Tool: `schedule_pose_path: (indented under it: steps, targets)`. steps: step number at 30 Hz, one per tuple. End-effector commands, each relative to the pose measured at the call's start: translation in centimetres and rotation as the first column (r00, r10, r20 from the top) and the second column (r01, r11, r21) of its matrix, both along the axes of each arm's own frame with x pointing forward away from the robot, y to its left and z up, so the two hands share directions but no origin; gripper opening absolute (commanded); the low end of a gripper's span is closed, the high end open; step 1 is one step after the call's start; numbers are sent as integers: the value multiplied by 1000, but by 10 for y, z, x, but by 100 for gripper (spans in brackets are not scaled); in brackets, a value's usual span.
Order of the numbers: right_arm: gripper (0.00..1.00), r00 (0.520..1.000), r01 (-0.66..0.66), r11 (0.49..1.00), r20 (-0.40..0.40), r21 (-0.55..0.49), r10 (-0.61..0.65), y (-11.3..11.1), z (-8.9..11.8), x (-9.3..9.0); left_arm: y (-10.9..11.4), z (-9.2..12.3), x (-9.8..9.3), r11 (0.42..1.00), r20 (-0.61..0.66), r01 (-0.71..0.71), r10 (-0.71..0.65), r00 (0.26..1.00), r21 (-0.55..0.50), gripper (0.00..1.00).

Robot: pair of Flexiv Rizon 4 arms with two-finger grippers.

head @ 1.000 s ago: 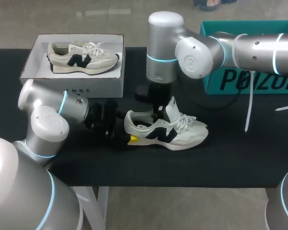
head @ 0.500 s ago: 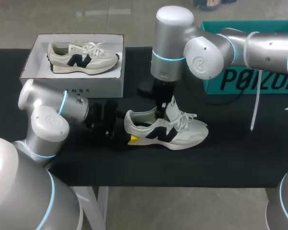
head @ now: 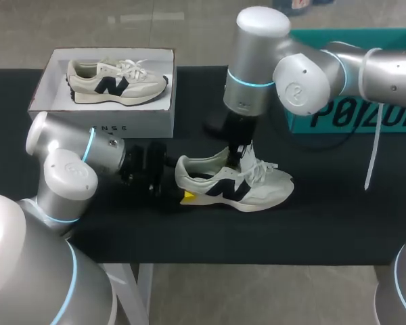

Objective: Take the shoe out of the shoebox, open the shoe tongue, remove and reinsert the insole, then place the shoe into the shoebox

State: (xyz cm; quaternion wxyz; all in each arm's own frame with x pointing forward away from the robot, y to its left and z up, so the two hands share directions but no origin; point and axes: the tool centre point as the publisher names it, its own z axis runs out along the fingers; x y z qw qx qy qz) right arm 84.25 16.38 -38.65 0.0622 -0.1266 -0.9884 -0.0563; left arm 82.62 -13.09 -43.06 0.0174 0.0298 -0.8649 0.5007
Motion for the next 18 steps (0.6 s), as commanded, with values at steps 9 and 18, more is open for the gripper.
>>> schedule_pose_path:
  steps: [9,18]
  targets:
    - [0,1000,-8,1000,-10,-20,8,26,-32,5,-2,-5,1,1000,2,-3,3,1000,-2,0]
    - [42,999,34,999,27,-17,-34,13,-36,10,-2,-5,1,1000,2,-3,3,1000,-2,0]
